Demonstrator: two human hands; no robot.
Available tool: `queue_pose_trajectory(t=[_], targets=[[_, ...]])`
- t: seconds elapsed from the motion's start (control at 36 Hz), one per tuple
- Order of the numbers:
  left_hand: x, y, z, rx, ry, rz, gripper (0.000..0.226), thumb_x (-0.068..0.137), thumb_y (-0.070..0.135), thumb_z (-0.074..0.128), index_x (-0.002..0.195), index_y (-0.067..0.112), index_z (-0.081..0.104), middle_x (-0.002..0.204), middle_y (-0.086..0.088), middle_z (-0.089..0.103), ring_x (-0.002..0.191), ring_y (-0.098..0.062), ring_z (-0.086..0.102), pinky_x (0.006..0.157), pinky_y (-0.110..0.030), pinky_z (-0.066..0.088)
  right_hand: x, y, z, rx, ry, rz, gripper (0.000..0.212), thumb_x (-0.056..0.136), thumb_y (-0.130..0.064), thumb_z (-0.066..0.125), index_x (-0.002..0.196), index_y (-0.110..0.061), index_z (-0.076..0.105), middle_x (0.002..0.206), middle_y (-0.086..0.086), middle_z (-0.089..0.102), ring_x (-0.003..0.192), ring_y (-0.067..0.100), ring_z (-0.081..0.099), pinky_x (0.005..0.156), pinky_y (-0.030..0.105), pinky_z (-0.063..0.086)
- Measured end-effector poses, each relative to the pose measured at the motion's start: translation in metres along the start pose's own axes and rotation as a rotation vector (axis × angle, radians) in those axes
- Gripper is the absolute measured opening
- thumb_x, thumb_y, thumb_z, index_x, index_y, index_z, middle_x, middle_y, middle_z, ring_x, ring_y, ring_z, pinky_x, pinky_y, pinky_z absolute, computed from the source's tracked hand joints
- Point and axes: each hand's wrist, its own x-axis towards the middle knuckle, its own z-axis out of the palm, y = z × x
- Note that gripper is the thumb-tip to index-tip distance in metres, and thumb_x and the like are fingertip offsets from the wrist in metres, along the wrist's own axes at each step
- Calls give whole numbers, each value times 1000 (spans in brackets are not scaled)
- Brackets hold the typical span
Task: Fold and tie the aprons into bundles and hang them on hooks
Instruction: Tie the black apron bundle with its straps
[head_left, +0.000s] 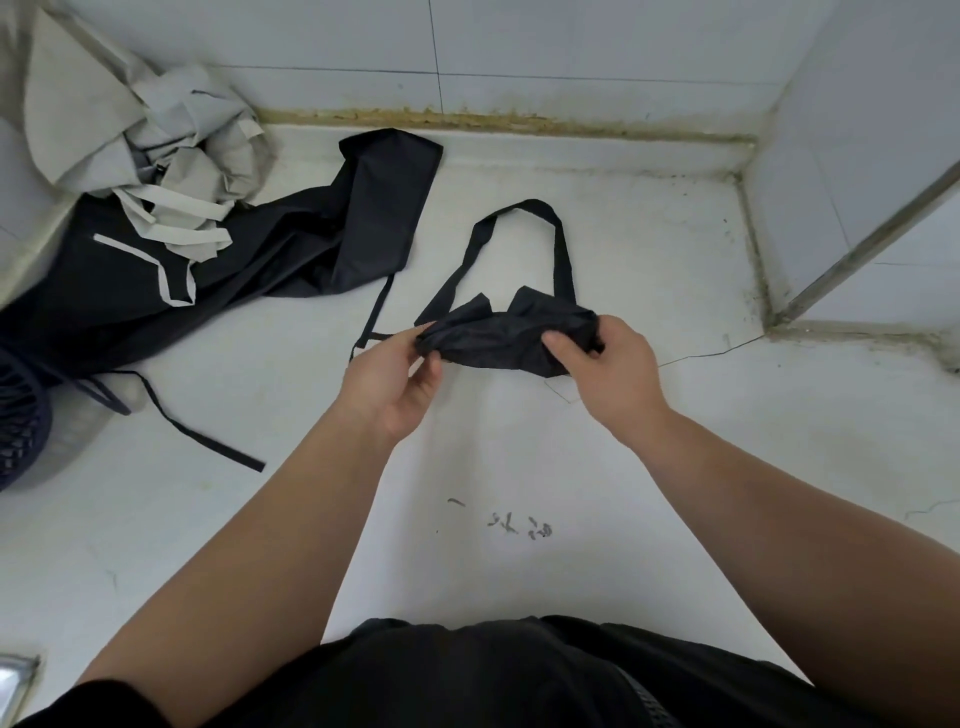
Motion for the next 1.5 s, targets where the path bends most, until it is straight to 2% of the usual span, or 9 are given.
queue_pose_trajectory(t=[0.08, 0.22, 0.42, 0.61, 0.72, 0.94, 1.06, 1.28, 1.5], targets=[[1, -2, 2, 151, -39, 50, 10, 91, 10, 62, 84, 14, 69, 96, 5, 68, 79, -10, 58, 61, -18, 46, 4, 1, -2, 40, 23, 45, 41, 87, -40, 63, 98, -1, 63, 91, 13, 67, 85, 27, 62, 78, 38, 51], [10, -15, 1, 563, 82, 346, 13, 99, 28, 48, 88, 21, 49, 80, 13, 46, 80, -12, 44, 65, -21, 37, 8, -5, -4, 151, 20, 173, 39, 91, -39, 59, 75, -4, 53, 71, 5, 53, 67, 18, 50, 59, 28, 42], [8, -23, -4, 767, 35, 431, 51, 99, 44, 41, 88, -2, 59, 81, -8, 51, 74, -18, 49, 68, -28, 43, 13, -5, 0, 174, 13, 277, 40, 93, -38, 56, 94, 2, 57, 94, 18, 63, 91, 36, 63, 80, 52, 55], [9, -31, -3, 839, -67, 515, 7, 86, 31, 69, 89, 28, 64, 90, 10, 71, 90, -8, 67, 84, -27, 54, 12, 1, 1, 155, -94, 242, 32, 91, -34, 61, 101, -3, 59, 98, 10, 66, 90, 25, 64, 76, 39, 57], [12, -34, 4, 814, 122, 548, 18, 82, 33, 72, 85, 25, 56, 86, 12, 64, 90, -12, 64, 80, -27, 52, 8, -5, 3, 111, -196, 172, 27, 77, -28, 78, 87, -22, 53, 86, -7, 60, 75, 7, 57, 60, 22, 46], [10, -34, 25, 995, 227, 625, 49, 70, 47, 80, 92, 19, 46, 77, 20, 47, 72, -1, 48, 58, -12, 35, 10, -12, 8, 20, -83, 126, 46, 72, -31, 81, 103, -12, 53, 99, -1, 61, 97, 18, 60, 84, 38, 53], [13, -34, 29, 1006, 290, 577, 43, 70, 43, 78, 92, 19, 50, 76, 16, 52, 81, -11, 53, 63, -19, 37, 8, -13, 12, -72, -75, 30, 38, 77, -27, 76, 94, -13, 45, 83, -7, 51, 83, 15, 53, 61, 20, 41], [18, -38, 35, 1183, 164, 604, 45, 76, 31, 77, 103, 12, 46, 102, -1, 57, 83, -14, 48, 65, -21, 36, 9, -9, 23, -212, -58, -54, 32, 81, -19, 70, 91, -11, 40, 86, 1, 52, 78, 19, 47, 53, 24, 25], [21, -35, 27, 1304, 30, 498, 56, 70, 19, 81, 109, 7, 43, 110, -9, 55, 88, -20, 50, 65, -26, 37, 18, -3, 16, -279, -184, 34, 58, 73, -23, 80, 114, -2, 46, 109, 9, 57, 96, 24, 55, 70, 25, 38]])
